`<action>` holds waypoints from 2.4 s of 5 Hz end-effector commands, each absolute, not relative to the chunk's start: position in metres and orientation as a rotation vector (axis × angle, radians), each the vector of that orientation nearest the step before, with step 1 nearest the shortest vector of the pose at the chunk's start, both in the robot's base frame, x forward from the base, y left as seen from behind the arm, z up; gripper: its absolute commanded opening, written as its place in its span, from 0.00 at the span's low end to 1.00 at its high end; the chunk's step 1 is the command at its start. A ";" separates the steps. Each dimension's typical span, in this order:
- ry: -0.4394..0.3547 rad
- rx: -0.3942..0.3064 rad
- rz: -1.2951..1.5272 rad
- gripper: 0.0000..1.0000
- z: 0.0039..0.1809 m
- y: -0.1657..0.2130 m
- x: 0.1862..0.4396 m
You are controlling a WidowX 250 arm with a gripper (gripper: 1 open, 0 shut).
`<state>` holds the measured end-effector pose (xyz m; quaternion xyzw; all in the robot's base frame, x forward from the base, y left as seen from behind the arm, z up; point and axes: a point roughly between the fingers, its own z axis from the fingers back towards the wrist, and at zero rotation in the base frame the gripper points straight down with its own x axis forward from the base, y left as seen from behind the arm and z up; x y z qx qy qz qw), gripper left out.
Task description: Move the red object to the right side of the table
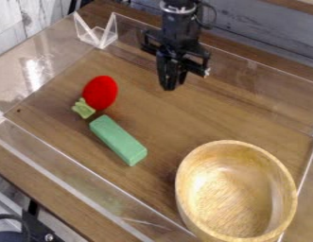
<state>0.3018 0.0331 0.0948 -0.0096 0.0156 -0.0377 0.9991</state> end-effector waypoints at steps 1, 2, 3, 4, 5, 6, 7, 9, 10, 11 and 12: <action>-0.026 0.003 -0.070 1.00 0.116 0.052 0.298; -0.037 0.017 -0.048 1.00 0.116 0.082 0.287; -0.049 0.031 0.000 1.00 0.116 0.113 0.274; -0.047 0.029 0.044 1.00 0.110 0.125 0.266; -0.036 0.019 0.037 1.00 0.093 0.128 0.273; -0.019 0.009 0.029 1.00 0.078 0.130 0.279; -0.009 -0.004 0.014 1.00 0.066 0.123 0.276; -0.012 -0.004 0.060 0.00 0.068 0.100 0.274; -0.048 0.004 0.102 0.00 0.086 0.074 0.279; -0.077 -0.007 0.093 0.00 0.096 0.030 0.295; -0.093 0.003 0.050 0.00 0.111 0.016 0.306</action>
